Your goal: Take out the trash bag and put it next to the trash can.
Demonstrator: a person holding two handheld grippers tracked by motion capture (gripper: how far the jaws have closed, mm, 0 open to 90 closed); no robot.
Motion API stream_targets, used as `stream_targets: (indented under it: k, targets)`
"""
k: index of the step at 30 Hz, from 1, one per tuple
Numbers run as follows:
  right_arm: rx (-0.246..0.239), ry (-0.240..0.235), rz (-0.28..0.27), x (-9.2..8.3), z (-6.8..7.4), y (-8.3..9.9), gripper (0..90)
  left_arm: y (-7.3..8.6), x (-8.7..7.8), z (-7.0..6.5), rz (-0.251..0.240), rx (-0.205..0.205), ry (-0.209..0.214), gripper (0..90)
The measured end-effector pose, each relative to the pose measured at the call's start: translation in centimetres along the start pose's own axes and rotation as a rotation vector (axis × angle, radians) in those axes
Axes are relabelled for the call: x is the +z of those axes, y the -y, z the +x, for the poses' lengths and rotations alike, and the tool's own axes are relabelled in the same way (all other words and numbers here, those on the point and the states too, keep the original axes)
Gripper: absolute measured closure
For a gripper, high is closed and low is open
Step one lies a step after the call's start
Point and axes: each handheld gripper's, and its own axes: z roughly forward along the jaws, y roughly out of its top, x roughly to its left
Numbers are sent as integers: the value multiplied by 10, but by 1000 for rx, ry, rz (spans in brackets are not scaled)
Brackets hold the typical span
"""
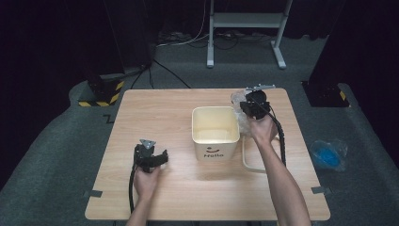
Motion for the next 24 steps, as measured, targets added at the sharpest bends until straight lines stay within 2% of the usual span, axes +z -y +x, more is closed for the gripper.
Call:
stream_targets:
  k: [4, 8, 11, 15, 18, 24]
  targets:
    - [19, -11, -16, 3, -1, 4, 874, 0, 0, 0, 0, -1, 1, 220]
    - [50, -19, -7, 5, -6, 7, 857, 0, 0, 0, 0, -1, 1, 220]
    - [50, -14, -12, 4, -6, 7, 801, 0, 0, 0, 0, 0, 0, 220]
    - [48, 2, -11, 3, -5, 6, 670, 0, 0, 0, 0, 0, 0, 220]
    - [61, -7, -10, 1, -6, 7, 594, 0, 0, 0, 0, 0, 0, 220]
    - [72, -20, -10, -4, -7, 6, 526, 0, 0, 0, -1, 0, 0, 220]
